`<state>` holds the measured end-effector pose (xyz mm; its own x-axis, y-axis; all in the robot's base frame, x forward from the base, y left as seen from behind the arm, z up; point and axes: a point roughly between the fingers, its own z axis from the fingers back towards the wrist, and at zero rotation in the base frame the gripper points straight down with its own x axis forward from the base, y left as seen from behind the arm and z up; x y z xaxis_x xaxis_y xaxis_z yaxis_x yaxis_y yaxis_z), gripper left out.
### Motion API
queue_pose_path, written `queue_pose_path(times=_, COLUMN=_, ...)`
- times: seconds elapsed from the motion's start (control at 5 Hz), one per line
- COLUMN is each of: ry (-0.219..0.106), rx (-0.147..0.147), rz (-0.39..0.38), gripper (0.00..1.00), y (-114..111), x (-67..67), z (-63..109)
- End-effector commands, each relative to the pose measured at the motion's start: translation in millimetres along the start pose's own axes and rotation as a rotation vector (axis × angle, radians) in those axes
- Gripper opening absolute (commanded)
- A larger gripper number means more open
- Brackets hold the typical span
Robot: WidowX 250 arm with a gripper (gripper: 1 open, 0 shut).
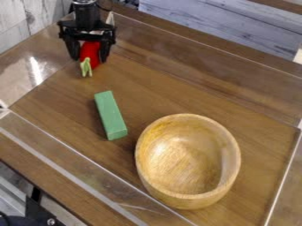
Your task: Move the red object to the left side of the table
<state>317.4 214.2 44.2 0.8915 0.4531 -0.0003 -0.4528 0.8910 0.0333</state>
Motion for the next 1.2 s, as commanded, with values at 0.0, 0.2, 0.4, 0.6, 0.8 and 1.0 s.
queue_pose_path(times=0.0, ry=-0.087, rx=-0.008, rz=-0.008, gripper=1.0, y=3, x=-6.0, z=29.2)
queue_pose_path(times=0.2, ry=-0.095, rx=-0.038, rz=0.02, gripper=1.0, y=4, x=-0.7, z=38.4)
queue_pose_path(times=0.4, ry=-0.101, rx=-0.059, rz=0.054, gripper=1.0, y=3, x=3.6, z=47.0)
queue_pose_path(times=0.6, ry=-0.105, rx=-0.073, rz=0.076, gripper=1.0, y=2, x=6.6, z=54.4)
queue_pose_path(times=0.8, ry=-0.108, rx=-0.081, rz=0.049, gripper=1.0, y=2, x=5.3, z=55.1)
queue_pose_path(times=1.0, ry=-0.114, rx=-0.086, rz=0.03, gripper=1.0, y=3, x=6.1, z=54.5)
